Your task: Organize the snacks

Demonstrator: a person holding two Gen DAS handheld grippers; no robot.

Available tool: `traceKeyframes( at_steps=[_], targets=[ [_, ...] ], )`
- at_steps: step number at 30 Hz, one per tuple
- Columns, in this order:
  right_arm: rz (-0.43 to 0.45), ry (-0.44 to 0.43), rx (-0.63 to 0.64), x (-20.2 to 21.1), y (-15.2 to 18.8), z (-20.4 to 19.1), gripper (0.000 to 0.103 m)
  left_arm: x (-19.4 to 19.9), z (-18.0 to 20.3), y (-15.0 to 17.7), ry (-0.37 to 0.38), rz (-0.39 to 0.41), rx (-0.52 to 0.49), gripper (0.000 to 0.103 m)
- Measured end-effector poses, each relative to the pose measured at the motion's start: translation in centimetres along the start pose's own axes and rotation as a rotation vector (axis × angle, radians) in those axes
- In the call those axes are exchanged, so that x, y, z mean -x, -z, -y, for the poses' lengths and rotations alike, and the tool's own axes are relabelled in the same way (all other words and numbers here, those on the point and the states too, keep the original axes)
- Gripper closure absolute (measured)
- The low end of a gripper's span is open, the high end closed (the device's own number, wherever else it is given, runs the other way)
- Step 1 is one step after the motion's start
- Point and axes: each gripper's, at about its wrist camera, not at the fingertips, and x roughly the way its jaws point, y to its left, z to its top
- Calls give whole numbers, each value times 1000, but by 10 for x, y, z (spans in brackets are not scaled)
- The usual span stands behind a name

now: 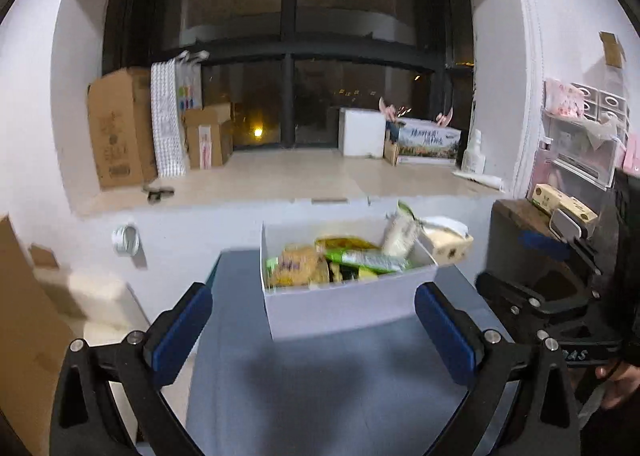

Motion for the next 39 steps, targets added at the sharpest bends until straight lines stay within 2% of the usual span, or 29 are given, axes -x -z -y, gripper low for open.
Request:
traceKeyframes(
  at_steps=[3, 8, 13, 22, 39],
  targets=[
    [-44, -6, -65, 21, 19, 1, 0, 13, 1, 19, 15, -32, 39, 0],
    [-78, -46, -106, 46, 42, -3, 0, 17, 6, 35, 2, -64, 32, 0],
    [-65, -37, -83, 54, 37, -9, 0, 18, 12, 34, 23, -59, 25, 0],
    [-88, -41, -128, 50, 40, -4, 0, 12, 10, 33, 27, -75, 35, 0],
    [-89, -56, -119, 50, 41, -10, 0, 8, 12, 35, 25, -93, 29, 0]
  ],
)
